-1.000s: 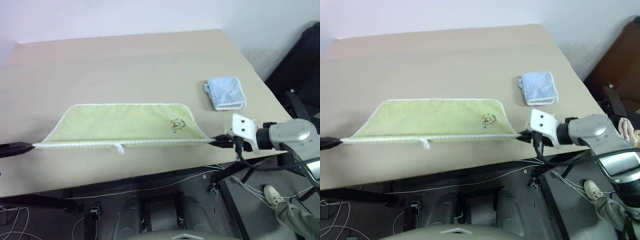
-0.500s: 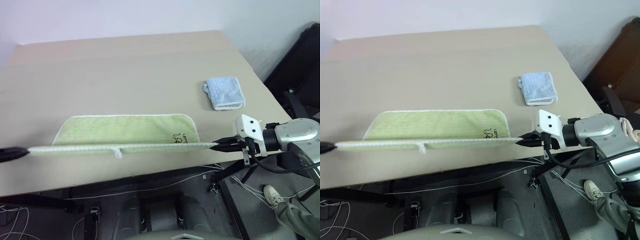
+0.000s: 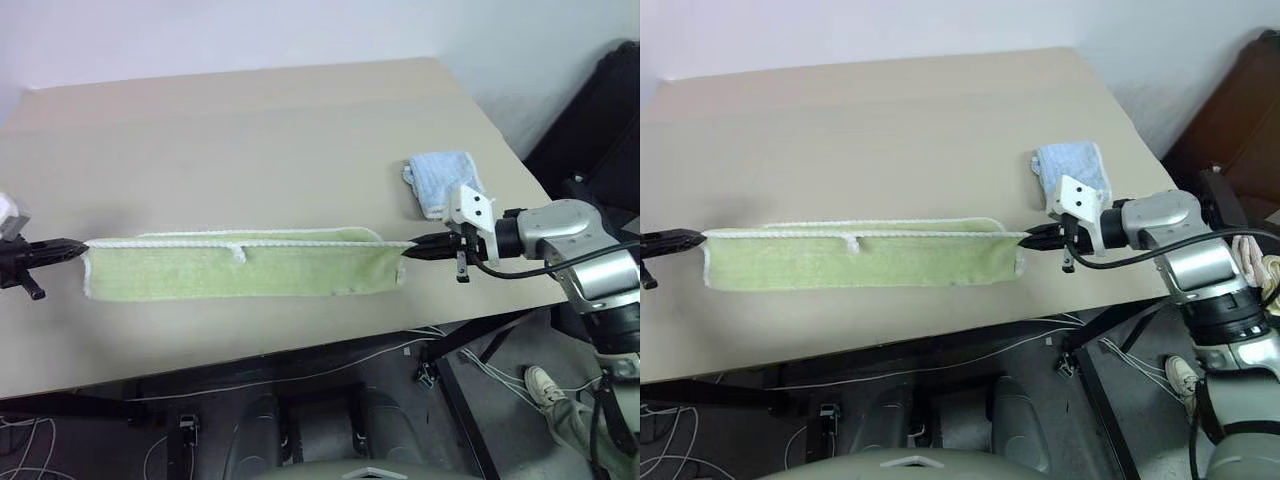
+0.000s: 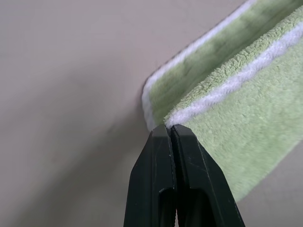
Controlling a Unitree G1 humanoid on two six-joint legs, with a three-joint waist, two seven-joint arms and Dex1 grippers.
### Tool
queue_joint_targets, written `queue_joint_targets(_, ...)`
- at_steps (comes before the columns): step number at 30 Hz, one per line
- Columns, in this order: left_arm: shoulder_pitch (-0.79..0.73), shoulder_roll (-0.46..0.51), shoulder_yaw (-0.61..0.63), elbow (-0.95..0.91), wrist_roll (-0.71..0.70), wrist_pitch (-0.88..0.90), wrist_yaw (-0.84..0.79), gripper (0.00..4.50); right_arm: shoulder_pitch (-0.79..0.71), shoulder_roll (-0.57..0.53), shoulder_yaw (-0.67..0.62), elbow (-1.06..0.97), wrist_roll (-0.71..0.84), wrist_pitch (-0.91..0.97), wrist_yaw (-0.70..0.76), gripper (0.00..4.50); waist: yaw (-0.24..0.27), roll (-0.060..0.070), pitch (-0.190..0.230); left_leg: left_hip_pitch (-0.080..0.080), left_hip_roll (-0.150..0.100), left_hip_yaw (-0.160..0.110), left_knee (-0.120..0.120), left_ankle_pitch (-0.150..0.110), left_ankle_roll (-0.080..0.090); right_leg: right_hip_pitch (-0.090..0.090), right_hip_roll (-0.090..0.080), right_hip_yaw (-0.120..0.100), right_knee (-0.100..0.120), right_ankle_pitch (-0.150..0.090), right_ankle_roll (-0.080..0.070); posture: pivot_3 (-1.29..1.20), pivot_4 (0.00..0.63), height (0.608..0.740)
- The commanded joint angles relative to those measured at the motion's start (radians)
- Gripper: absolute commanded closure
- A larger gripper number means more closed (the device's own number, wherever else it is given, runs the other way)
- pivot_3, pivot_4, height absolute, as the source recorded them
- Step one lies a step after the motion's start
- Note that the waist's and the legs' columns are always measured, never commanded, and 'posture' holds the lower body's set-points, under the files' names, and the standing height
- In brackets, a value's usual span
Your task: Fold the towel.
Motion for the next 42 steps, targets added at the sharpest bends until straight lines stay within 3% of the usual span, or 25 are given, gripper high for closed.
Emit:
queue_joint_targets(1,-0.053,0.007,-0.012,0.071,0.031,-0.044,0.014,4.47,-0.046,0.018,-0.006,0.032,-0.02,0.007,-0.005,4.5,0.001,0.0,0.0,0.0,0.0,0.0,0.0,0.0,0.0,0.0,0.0,0.0,0.0,0.0,0.0,0.0,0.15,0.74)
queue_joint_targets(8,-0.147,-0.086,-0.018,0.167,0.043,-0.113,0.117,4.47,-0.111,0.104,0.001,0.176,-0.069,-0.02,-0.04,4.5,0.013,-0.001,0.0,0.0,0.0,-0.001,0.002,0.0,0.0,0.001,0.0,0.0,0.001,0.001,0.001,0.0,0.15,0.74)
queue_joint_targets(21,-0.201,-0.145,-0.028,0.256,0.074,-0.164,0.172,4.47,-0.163,0.201,0.002,0.372,-0.139,-0.123,-0.088,4.5,0.024,-0.001,0.0,0.0,0.0,0.0,0.002,0.0,0.0,0.001,0.0,0.0,0.002,0.001,0.003,0.0,0.15,0.74)
queue_joint_targets(24,-0.218,-0.156,-0.027,0.279,0.087,-0.19,0.241,3.91,-0.175,0.237,-0.022,0.406,-0.147,-0.176,-0.139,4.5,0.024,-0.001,0.0,0.0,0.0,0.0,0.002,0.0,0.0,0.001,0.0,0.0,0.002,0.002,0.003,0.0,0.15,0.74)
queue_joint_targets(28,-0.231,-0.163,-0.03,0.298,0.092,-0.17,0.238,2.56,-0.165,0.249,-0.034,0.4,-0.122,-0.208,-0.107,3.52,0.024,-0.001,0.0,0.0,0.0,0.0,0.002,0.0,0.0,0.001,0.001,0.0,0.002,0.003,0.005,0.0,0.15,0.74)
queue_joint_targets(33,-0.235,-0.163,-0.025,0.292,0.081,-0.142,0.207,0.85,-0.162,0.253,-0.058,0.37,-0.084,-0.151,-0.084,1.82,0.023,-0.001,0.0,0.0,0.0,0.0,0.002,0.0,0.0,0.001,0.001,0.0,0.002,0.003,0.005,0.0,0.15,0.74)
queue_joint_targets(36,-0.233,-0.149,-0.001,0.287,0.077,-0.188,0.273,0.0,-0.135,0.225,-0.072,0.309,-0.059,-0.089,-0.056,0.85,0.024,-0.001,0.0,0.0,0.0,-0.001,0.002,0.0,0.0,0.001,0.001,0.0,0.002,0.003,0.005,0.0,0.15,0.74)
queue_joint_targets(39,-0.237,-0.135,0.04,0.27,0.05,-0.226,0.317,0.0,-0.125,0.188,-0.105,0.256,-0.025,0.071,-0.073,0.01,0.024,-0.001,0.0,0.0,0.0,-0.001,0.002,0.0,0.0,0.001,0.0,0.0,0.002,0.003,0.005,0.0,0.15,0.74)
queue_joint_targets(42,-0.244,-0.14,0.093,0.203,-0.011,-0.186,0.294,0.0,-0.077,0.134,-0.134,0.152,-0.002,0.219,-0.11,0.01,0.029,-0.001,0.0,0.0,0.0,-0.001,0.002,0.0,0.0,0.001,0.0,0.0,0.002,0.003,0.005,0.0,0.15,0.74)
